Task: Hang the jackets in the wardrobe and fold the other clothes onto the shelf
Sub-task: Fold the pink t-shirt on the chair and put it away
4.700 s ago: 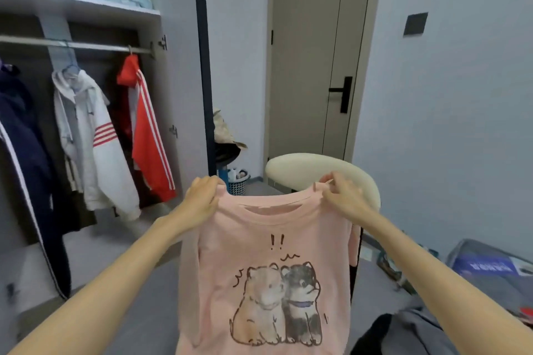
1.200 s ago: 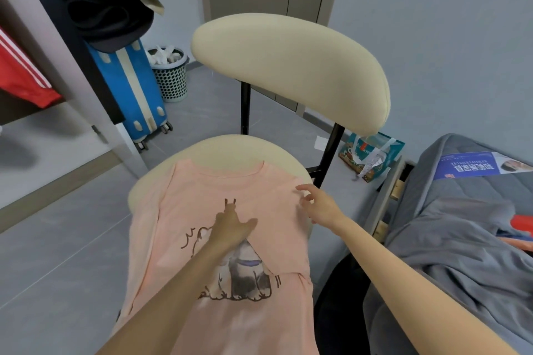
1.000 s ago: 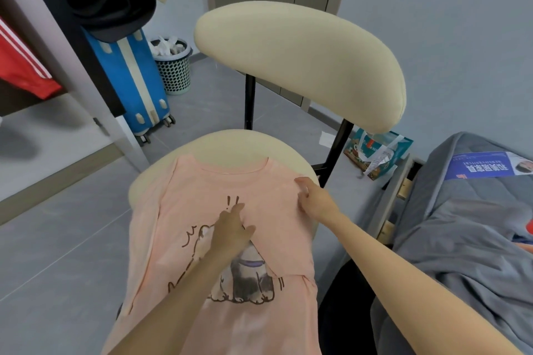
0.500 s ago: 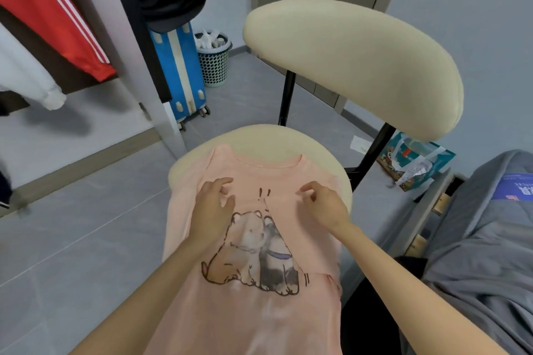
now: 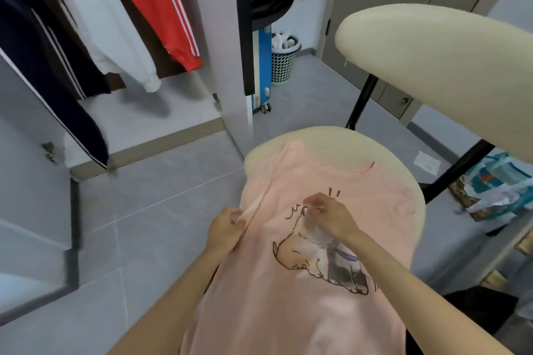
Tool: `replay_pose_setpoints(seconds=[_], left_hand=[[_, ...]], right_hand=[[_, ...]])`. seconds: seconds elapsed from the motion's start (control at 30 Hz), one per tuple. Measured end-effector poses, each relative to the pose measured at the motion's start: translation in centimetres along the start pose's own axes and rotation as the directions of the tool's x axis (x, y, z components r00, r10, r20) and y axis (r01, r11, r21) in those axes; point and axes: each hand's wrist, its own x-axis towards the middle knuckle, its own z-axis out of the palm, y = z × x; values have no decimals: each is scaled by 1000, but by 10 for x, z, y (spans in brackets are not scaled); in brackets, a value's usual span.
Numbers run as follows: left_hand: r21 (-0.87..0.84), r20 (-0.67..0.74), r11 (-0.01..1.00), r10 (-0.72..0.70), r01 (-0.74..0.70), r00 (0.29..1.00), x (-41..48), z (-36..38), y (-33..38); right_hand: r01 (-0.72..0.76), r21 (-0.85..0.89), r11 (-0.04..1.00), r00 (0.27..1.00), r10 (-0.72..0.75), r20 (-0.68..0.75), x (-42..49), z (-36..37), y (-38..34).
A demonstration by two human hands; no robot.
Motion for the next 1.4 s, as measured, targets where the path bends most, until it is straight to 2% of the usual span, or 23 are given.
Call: replay_pose_setpoints(seconds=[0.17, 0.27, 0.37, 0.5, 0.53, 0.6, 0.67, 0.7, 0.8, 0.9, 0.97, 1.0, 1.1, 1.17, 1.23, 1.4], left_hand=[[-68, -95, 989, 126, -133, 987, 9, -31, 9], [-126, -168, 972, 175, -197, 970, 17, -64, 32], [-312, -161, 930, 149, -193, 976, 25, -90, 77], [-578, 55, 813, 124, -70, 991, 22, -81, 151], [-640, 160, 768, 144, -9, 977, 18, -73, 165], [-698, 381, 705, 218, 125, 898, 7, -56, 179], [-630, 498, 763, 258, 142, 828, 3, -42, 176], [-584, 509, 804, 257, 110, 822, 3, -36, 170], [-465, 432, 885, 207, 21, 878, 8, -28, 149], [-217, 273, 963, 215, -157, 938, 15, -26, 121], [-93, 263, 975, 219, -201, 940, 14, -29, 98], [-61, 314, 980, 197, -188, 929, 11, -31, 87], [64, 564, 984, 101, -165, 819, -2, -38, 62], [123, 655, 966, 94, -228, 750, -13, -38, 51], [139, 660, 939, 148, -313, 737, -20, -35, 41], [100, 542, 916, 277, -388, 793, -24, -25, 23]], right_hand=[[-21, -48, 999, 999, 20, -27, 8, -3, -6], [-57, 65, 996, 998, 59, -31, 11, -9, -9], [-88, 176, 980, 992, 103, -75, 10, -21, -10], [-112, 308, 945, 969, 173, -177, 5, -43, -9], [-120, 333, 935, 959, 196, -204, 3, -49, -7], [-137, 347, 928, 939, 234, -253, -3, -61, -1], [-157, 342, 927, 926, 258, -276, -9, -72, 9], [-168, 344, 924, 921, 272, -280, -11, -76, 14], [-212, 353, 911, 911, 316, -267, -13, -80, 24], [-250, 351, 902, 910, 343, -232, -5, -66, 24], [-269, 371, 889, 920, 350, -174, 0, -50, 18], [-273, 382, 883, 928, 347, -137, 3, -41, 14], [-266, 353, 897, 952, 303, -53, 15, -17, 3], [-258, 182, 949, 958, 276, -82, 25, -8, -1], [-271, 107, 957, 955, 281, -98, 35, -3, -9], [-246, 135, 960, 965, 255, -53, 62, 1, -30]])
